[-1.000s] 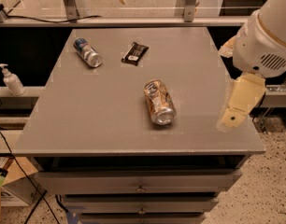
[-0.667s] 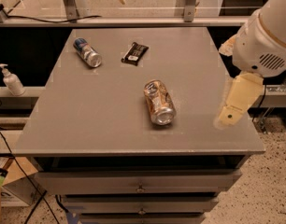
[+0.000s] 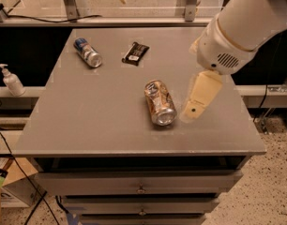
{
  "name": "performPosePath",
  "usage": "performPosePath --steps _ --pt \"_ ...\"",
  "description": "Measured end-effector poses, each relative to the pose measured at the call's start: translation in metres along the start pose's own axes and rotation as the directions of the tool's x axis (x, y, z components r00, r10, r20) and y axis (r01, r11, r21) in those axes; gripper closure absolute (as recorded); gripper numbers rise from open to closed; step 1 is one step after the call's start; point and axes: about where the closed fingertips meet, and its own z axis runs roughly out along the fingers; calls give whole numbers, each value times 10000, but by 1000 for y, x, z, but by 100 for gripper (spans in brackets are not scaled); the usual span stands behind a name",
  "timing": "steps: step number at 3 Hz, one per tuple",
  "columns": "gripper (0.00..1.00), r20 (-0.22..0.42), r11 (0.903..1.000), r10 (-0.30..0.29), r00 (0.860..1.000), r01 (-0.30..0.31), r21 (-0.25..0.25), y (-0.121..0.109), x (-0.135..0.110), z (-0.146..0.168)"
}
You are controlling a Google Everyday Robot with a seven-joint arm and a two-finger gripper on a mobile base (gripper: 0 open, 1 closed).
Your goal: Place orange can upright
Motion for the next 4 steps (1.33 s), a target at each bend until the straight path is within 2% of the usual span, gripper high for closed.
performPosePath --steps 1,2,3,4 --pt "0 564 9983 338 9978 -311 -489 -9 -23 29" --pt "0 585 9978 396 9975 -364 -553 -9 -24 33" --pt "0 363 9909 1150 9927 -1121 -740 -10 -10 43" --pt "0 761 9712 2234 9718 -2153 -1017 -15 -8 66"
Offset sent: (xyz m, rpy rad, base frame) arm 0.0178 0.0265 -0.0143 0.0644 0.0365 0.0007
